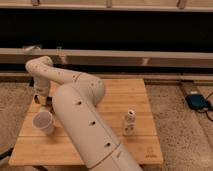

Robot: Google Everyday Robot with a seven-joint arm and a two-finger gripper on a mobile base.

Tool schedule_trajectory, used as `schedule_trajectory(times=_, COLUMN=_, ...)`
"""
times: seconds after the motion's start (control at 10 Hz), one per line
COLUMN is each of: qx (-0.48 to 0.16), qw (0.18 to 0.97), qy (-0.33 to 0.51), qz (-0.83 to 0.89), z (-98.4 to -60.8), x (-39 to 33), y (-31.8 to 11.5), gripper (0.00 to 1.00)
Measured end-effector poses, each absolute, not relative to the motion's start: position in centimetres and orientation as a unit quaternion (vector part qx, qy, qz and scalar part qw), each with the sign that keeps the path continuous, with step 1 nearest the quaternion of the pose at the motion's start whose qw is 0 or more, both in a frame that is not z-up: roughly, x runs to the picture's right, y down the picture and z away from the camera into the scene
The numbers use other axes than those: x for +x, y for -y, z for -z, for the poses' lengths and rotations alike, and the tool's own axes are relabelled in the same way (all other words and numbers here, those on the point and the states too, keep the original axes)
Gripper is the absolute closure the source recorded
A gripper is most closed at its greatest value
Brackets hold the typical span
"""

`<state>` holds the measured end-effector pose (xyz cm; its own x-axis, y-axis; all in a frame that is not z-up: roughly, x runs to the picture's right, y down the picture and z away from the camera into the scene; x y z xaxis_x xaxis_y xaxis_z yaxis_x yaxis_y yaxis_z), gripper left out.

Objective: Place the eraser on the white sponge

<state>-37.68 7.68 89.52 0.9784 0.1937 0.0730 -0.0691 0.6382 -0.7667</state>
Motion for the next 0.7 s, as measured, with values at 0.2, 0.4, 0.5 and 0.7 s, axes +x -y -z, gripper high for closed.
schedule_trajectory(times=0.2, qx=-0.421, qw=0.901, qy=0.072, qz=-0.072, z=-89.49, x=-37.64, y=-7.83, gripper=0.69)
schedule_trajectory(times=0.4, qx=-0.421, qw=0.901, qy=0.070, qz=-0.073, z=-89.44, x=-37.61, y=-7.92, gripper=0.48)
schedule_trajectory(times=0.5, qx=-0.421, qw=0.901, qy=0.068, qz=-0.075, z=-89.39, x=-37.57, y=-7.96, gripper=0.38)
schedule_trajectory(times=0.7, qx=-0.418, qw=0.902, qy=0.069, qz=-0.081, z=-89.40, x=-37.56, y=-7.79, gripper=0.23)
